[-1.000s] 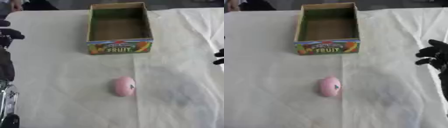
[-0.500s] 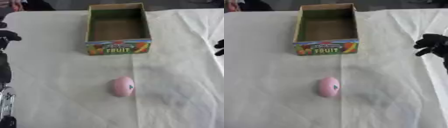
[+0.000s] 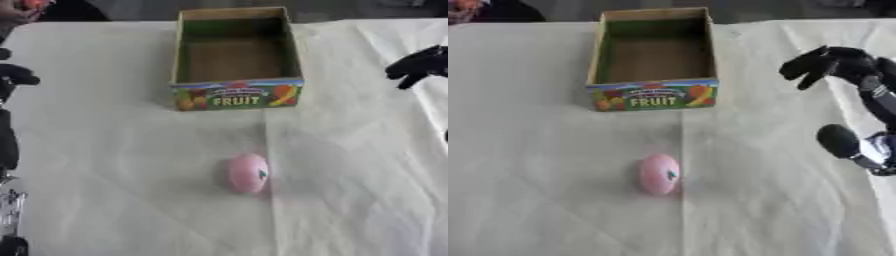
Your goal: Pick up objects on the table and place them in the box.
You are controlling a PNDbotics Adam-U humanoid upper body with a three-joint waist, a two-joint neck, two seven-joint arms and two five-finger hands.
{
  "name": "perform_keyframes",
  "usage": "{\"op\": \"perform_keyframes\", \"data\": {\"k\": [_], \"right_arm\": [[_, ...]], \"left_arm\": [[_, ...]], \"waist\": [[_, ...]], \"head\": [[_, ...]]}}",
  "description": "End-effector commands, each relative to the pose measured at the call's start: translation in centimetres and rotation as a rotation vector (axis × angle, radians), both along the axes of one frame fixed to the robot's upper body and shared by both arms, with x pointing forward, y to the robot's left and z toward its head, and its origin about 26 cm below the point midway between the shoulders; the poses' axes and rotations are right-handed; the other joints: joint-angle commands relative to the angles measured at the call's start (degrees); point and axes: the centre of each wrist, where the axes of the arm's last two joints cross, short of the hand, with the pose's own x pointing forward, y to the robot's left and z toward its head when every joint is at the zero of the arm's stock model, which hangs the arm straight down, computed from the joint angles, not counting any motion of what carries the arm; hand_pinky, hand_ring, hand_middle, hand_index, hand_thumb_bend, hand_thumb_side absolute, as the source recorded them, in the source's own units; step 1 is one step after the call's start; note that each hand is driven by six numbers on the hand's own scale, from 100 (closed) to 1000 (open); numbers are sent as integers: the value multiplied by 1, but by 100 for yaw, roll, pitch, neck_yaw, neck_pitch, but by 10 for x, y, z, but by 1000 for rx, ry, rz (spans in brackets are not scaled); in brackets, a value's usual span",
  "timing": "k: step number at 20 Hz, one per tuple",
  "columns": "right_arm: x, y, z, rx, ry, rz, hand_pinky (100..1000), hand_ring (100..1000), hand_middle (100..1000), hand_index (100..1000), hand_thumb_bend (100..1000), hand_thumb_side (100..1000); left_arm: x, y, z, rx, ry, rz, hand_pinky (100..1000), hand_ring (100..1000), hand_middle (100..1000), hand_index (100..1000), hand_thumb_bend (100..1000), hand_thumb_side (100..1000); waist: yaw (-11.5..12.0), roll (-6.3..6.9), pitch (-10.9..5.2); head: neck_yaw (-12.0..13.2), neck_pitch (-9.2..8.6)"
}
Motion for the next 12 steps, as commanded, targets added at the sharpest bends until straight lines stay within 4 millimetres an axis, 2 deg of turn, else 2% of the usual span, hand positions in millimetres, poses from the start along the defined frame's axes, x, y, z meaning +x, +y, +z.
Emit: {"op": "perform_keyframes", "data": {"k": [1,3,4,12], "right_arm": [[0,10,8,-114,-7,35,610,749,740,860,501,1000],[1,18,9,-171,-1,44,623,749,738,859,536,1000],[2,22,10,-197,-2,43,626,745,732,862,583,1000],[5,52,12,-312,-24,41,612,745,704,865,612,1000]], "left_arm": [[-3,1,8,29,-27,-5,520,507,563,729,100,916],[-3,1,8,29,-26,-7,520,507,563,729,100,916],[-3,1,8,30,-25,-8,520,507,563,729,100,916],[-3,0,7,34,-18,-16,521,510,563,728,100,922]], "waist": [[5,-12,-132],[10,-18,-144],[14,-22,-149],[32,-44,-162]], "head": [[-31,-68],[-40,-72],[-49,-74],[-82,-58]]}}
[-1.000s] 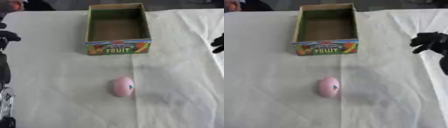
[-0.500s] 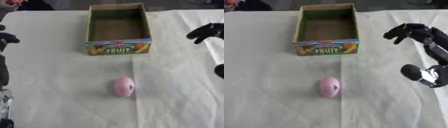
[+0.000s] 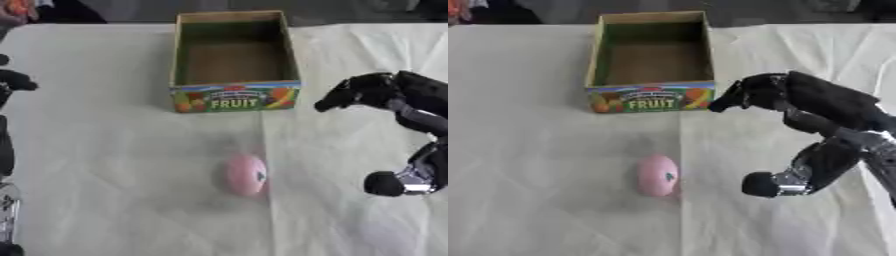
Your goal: Pick up objects on the table and place them in the box.
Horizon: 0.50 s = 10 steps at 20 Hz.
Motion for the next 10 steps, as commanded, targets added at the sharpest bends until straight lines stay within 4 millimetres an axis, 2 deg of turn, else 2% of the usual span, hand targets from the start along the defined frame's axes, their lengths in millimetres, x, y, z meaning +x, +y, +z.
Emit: {"op": "perform_keyframes", "data": {"k": [1,10], "right_arm": [[-2,10,8,-62,-43,2,610,746,702,867,617,1000],[-1,38,9,-238,-64,-70,614,769,710,883,759,1000]], "left_arm": [[-3,1,7,26,-26,-6,521,511,563,727,100,922],[-4,1,6,32,-21,-12,521,512,564,726,100,923]], "waist": [[-2,-16,-127],[14,-42,-140]], "head": [[-24,-33],[-75,3]]}}
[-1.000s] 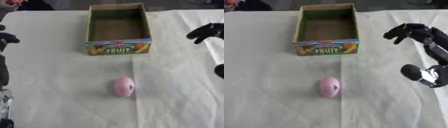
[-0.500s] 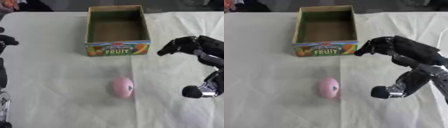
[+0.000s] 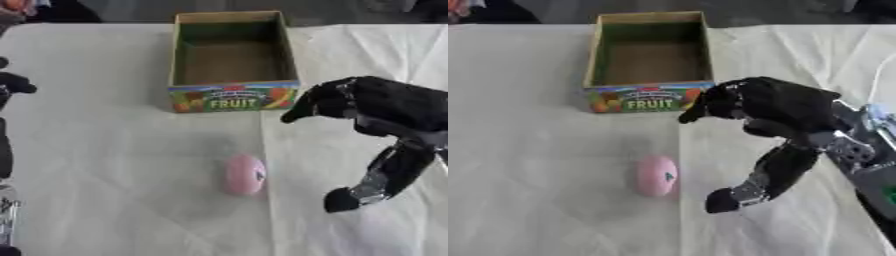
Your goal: Pick up objects on the table and place them in the box.
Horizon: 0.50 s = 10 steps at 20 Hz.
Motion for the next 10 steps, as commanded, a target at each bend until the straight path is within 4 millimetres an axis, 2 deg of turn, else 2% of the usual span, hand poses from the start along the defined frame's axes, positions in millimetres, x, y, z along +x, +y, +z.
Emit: {"op": "perform_keyframes", "data": {"k": [1,2,3,5,10], "right_arm": [[-3,8,5,-69,-24,-28,610,770,711,886,765,1000],[-3,10,4,-82,-19,-35,608,771,712,887,770,998],[-3,12,3,-96,-8,-44,607,782,724,897,803,916],[-4,14,2,-121,15,-64,610,790,734,902,810,878],[-3,19,7,-131,44,-118,602,784,725,908,752,929]], "left_arm": [[-3,1,8,27,-28,-9,521,512,564,726,100,923],[-3,1,8,27,-28,-9,521,512,564,726,100,923],[-3,1,8,27,-27,-10,522,512,564,726,100,924],[-3,0,8,28,-27,-12,522,512,564,725,100,924],[-3,0,8,30,-26,-17,522,513,564,725,100,921]], "waist": [[13,-8,-118],[16,-9,-118],[21,-12,-118],[31,-19,-118],[61,-24,-106]], "head": [[-25,-6],[-25,-6],[-27,-7],[-33,-11],[-48,-40]]}}
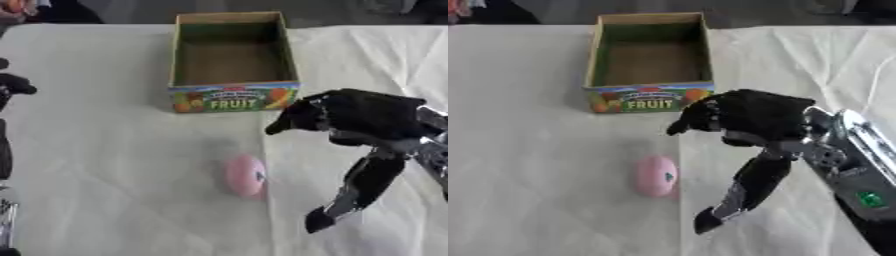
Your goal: Pick up objects on the table and place them in the box.
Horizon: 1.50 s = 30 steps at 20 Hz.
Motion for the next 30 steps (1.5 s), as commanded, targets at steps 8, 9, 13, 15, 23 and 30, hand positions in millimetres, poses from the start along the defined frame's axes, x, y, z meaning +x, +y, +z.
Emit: {"op": "perform_keyframes", "data": {"k": [8,9,13,15,23,30], "right_arm": [[0,12,12,0,-55,-110,596,773,733,908,622,890],[3,13,9,-6,-48,-118,588,761,731,914,622,789],[16,16,-3,-22,31,-138,561,741,720,933,716,487],[21,17,-7,-26,82,-145,557,736,711,934,727,432],[40,21,-16,-19,148,-216,546,721,680,907,701,435],[49,25,-30,-3,162,-244,537,708,663,892,701,469]], "left_arm": [[-2,-1,10,33,-32,-24,523,514,565,724,100,924],[-2,-2,10,33,-33,-27,524,514,565,724,100,925],[-2,-3,10,35,-31,-34,525,515,566,724,100,929],[-2,-3,9,38,-29,-37,525,515,566,724,100,930],[-2,-5,9,40,-27,-50,526,516,567,723,100,932],[-2,-5,9,40,-22,-53,526,517,567,723,100,934]], "waist": [[138,7,-36],[156,6,-25],[197,8,19],[205,9,39],[265,16,78],[292,-2,79]], "head": [[-162,-130],[-184,-144],[-235,-163],[-250,-160],[-316,-155],[-336,-147]]}}
